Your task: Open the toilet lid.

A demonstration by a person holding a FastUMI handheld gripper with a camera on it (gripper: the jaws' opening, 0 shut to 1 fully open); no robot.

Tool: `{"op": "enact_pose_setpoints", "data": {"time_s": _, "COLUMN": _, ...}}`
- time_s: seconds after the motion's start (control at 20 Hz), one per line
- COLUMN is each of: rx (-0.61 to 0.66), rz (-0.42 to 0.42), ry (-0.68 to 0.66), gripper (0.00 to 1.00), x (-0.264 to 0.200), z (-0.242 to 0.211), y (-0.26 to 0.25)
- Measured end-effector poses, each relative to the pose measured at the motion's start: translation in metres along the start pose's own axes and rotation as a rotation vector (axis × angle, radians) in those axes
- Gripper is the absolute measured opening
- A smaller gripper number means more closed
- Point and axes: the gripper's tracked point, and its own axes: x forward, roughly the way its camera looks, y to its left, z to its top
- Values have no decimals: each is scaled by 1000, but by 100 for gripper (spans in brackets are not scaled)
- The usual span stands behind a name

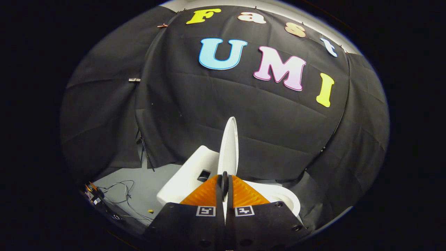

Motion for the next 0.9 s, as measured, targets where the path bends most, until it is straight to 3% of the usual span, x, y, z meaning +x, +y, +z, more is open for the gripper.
{"op": "enact_pose_setpoints", "data": {"time_s": 0.15, "rx": -12, "rz": -37, "ry": -5, "gripper": 5, "x": -4, "z": -1, "y": -10}}
{"op": "enact_pose_setpoints", "data": {"time_s": 0.25, "rx": -3, "rz": -2, "ry": -10, "gripper": 7, "x": -7, "z": -2, "y": -7}}
{"op": "enact_pose_setpoints", "data": {"time_s": 0.35, "rx": -7, "rz": 45, "ry": -8, "gripper": 21, "x": -12, "z": -3, "y": 1}}
{"op": "enact_pose_setpoints", "data": {"time_s": 0.5, "rx": -31, "rz": 49, "ry": -41, "gripper": 70, "x": -27, "z": 5, "y": 1}}
{"op": "enact_pose_setpoints", "data": {"time_s": 0.6, "rx": -38, "rz": 39, "ry": -60, "gripper": 92, "x": -33, "z": 13, "y": -1}}
{"op": "enact_pose_setpoints", "data": {"time_s": 0.65, "rx": -32, "rz": 34, "ry": -72, "gripper": 97, "x": -35, "z": 16, "y": -2}}
{"op": "enact_pose_setpoints", "data": {"time_s": 0.9, "rx": 33, "rz": 35, "ry": -123, "gripper": 99, "x": -63, "z": 41, "y": -9}}
